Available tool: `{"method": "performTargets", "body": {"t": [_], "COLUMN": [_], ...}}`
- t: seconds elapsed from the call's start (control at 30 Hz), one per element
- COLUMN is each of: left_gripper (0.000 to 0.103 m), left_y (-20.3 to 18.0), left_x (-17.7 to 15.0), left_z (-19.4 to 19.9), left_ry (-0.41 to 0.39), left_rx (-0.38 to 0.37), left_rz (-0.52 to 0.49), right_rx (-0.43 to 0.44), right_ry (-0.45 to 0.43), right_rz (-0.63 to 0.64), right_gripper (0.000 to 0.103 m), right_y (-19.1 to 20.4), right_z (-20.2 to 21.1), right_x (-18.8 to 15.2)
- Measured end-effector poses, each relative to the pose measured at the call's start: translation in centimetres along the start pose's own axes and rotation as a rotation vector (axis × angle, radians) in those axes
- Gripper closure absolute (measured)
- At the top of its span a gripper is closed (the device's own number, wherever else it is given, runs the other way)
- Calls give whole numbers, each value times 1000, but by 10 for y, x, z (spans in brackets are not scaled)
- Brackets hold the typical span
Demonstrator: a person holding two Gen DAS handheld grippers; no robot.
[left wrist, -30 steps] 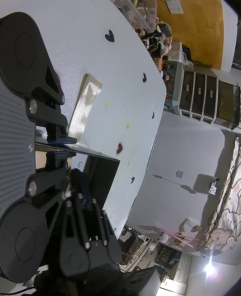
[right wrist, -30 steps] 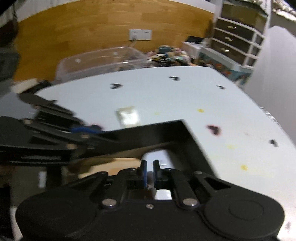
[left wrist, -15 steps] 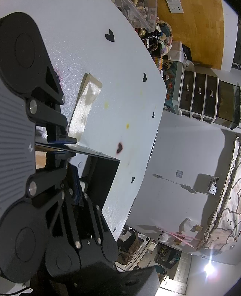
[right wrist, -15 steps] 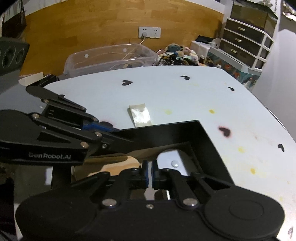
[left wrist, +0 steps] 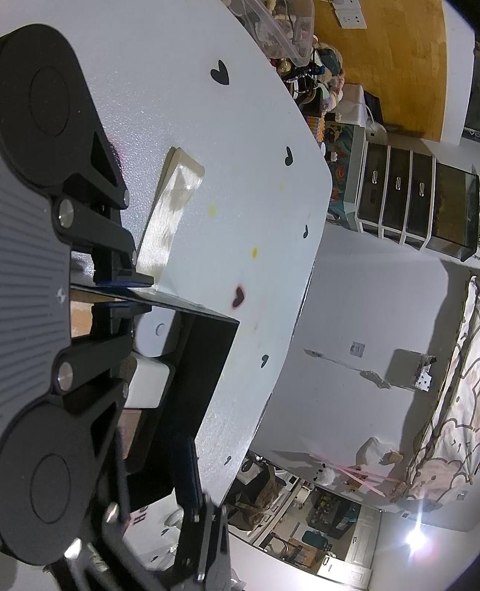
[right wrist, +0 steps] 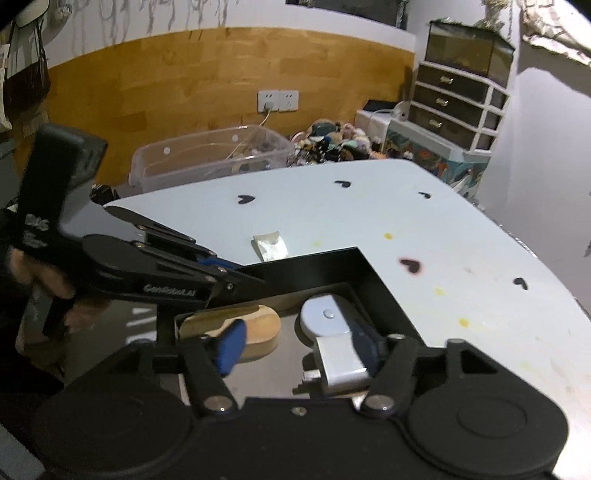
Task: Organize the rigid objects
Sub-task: 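Open the right gripper to release the block beside the puck, then move the right gripper to the pink scissors and grasp them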
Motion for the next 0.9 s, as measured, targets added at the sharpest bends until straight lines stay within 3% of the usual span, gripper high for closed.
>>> {"method": "performTargets", "body": {"t": [0.17, 0.27, 0.3, 0.53, 0.9], "left_gripper": [96, 96, 96, 96, 95], "left_y": [0, 0, 0, -3, -9], "left_x": [0, 0, 0, -1, -3], "left_z": [0, 0, 1, 1, 4], "left_ry": [0, 0, 0, -3, -14], "left_rx": [7, 14, 17, 40, 91], "left_rz": [8, 12, 13, 17, -5], "right_rx": [-23, -53, -68, -136, -285], "right_ry": [-25, -59, -74, -149, -153], "right_rz": [-37, -68, -78, -166, -398], "right_gripper": [24, 9, 0, 0, 0], "right_y": [1, 0, -1, -10, -51], "right_z": [18, 31, 34, 58, 85], "right_x": [-10, -17, -20, -45, -111]}}
Point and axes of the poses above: each gripper's, at about its wrist camera, not at the fingertips, and z roughly against the way its jaws point, y to its left, x to its top, the point moved 8 cm from there along -z, roughly the way its jaws point, and after that the axes turned 9 degrees about y, right-handed, at the moved point
